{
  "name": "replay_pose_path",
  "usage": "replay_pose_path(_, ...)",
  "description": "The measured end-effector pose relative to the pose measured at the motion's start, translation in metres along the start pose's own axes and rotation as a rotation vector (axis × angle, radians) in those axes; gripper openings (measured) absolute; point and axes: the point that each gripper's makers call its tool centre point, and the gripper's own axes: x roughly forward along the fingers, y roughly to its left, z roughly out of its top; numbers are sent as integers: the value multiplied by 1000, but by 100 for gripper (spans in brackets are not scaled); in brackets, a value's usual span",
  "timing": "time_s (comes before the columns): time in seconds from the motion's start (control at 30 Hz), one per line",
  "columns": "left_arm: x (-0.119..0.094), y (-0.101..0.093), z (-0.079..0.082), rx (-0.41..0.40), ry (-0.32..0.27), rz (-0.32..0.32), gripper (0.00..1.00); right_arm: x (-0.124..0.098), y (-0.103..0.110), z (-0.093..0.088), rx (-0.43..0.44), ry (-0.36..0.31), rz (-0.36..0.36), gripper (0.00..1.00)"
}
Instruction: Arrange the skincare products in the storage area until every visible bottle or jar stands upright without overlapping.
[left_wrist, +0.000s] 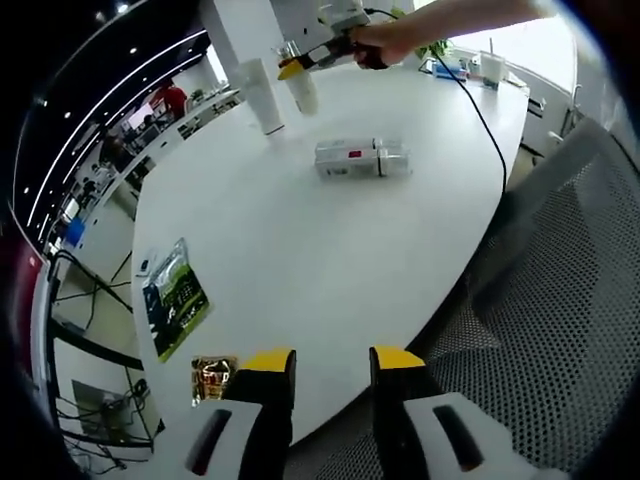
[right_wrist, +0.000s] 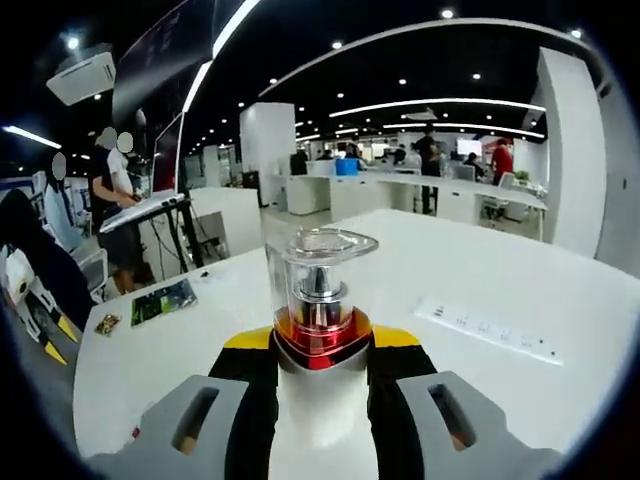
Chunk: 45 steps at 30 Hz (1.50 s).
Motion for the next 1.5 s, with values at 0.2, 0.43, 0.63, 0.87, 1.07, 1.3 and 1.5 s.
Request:
replay_pose_path(0.2, 1, 0, -1, 1, 5, -3, 30, 5, -3, -3, -10, 2, 4, 30)
replay_pose_path(0.43, 1, -1, -3, 4, 17, -10, 30, 10, -4, -6, -39, -4, 12, 30)
replay_pose_path(0.63, 2, -2, -5, 8, 27, -13, 30, 14, -3, -7, -48, -7, 25, 30)
replay_pose_path(0.87, 3, -3, -6, 14, 37, -19, 30, 16, -6, -14, -62, -11, 17, 30)
replay_pose_path(1.07, 3, -3, -6, 12, 38, -21, 30, 15, -8, -18, -70, -29, 10, 30)
replay_pose_path(1.3, 3, -4, -7, 15, 44, -27, 30, 18, -9, -18, -75, -69, 5, 31)
replay_pose_path(1.5, 3, -6, -7, 20, 43, -31, 30, 16, -9, -19, -87, -91, 21, 31)
